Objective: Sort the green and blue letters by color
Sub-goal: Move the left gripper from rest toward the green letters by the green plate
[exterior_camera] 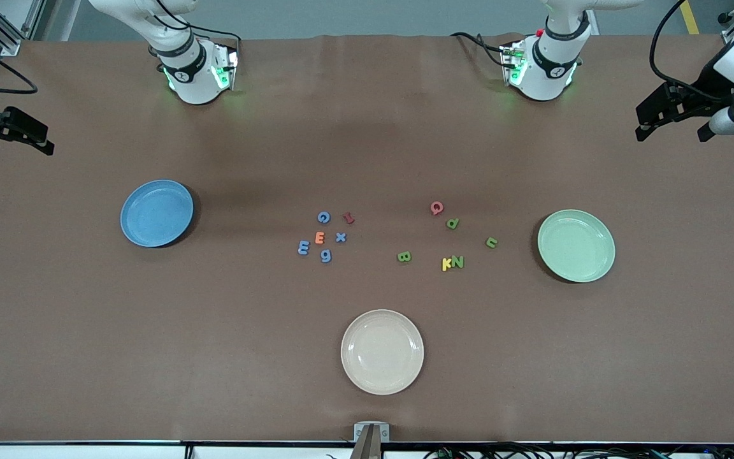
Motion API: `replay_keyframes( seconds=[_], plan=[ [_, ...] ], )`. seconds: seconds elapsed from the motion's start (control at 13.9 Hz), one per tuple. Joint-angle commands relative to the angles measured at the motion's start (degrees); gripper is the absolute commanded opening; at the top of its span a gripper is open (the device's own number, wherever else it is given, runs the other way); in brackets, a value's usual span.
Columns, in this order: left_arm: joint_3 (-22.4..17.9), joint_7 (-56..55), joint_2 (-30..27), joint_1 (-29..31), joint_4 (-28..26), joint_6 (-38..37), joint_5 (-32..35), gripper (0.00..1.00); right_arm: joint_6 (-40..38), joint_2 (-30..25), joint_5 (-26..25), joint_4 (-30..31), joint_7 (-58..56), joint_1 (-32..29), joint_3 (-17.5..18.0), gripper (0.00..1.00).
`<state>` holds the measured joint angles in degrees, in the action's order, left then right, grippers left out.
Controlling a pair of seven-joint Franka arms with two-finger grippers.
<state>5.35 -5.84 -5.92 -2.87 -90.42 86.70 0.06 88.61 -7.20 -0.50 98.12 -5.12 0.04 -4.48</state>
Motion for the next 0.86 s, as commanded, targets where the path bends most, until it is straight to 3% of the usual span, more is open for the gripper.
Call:
replay_keyframes(
  seconds=[0.0,0.29,0.43,0.65,0.79],
  plan=[
    [0.4,0.3,0.1,0.3,0.6,0.1,0.0,1.00,0.2,-1.4,-0.6,1.3,-0.3,0.0,0.0,1.00],
    [0.1,0.0,3.6,0.2,3.3,0.1,-0.1,1.00,0.3,-1.3,-0.6,1.3,-0.3,0.0,0.0,1.00],
    [0.2,-0.3,5.6,0.2,0.6,0.7,-0.1,1.00,0.2,-1.3,-0.6,1.3,-0.3,0.0,0.0,1.00],
    [0.6,-4.7,5.7,-0.3,-9.7,11.1,-0.3,1.00,0.4,-1.3,-0.6,1.3,-0.3,0.0,0.0,1.00],
    [3.2,-9.5,5.7,-0.2,-16.4,19.1,-0.4,1.00,0.4,-1.3,-0.6,1.3,-0.3,0.0,0.0,1.00]
  ],
)
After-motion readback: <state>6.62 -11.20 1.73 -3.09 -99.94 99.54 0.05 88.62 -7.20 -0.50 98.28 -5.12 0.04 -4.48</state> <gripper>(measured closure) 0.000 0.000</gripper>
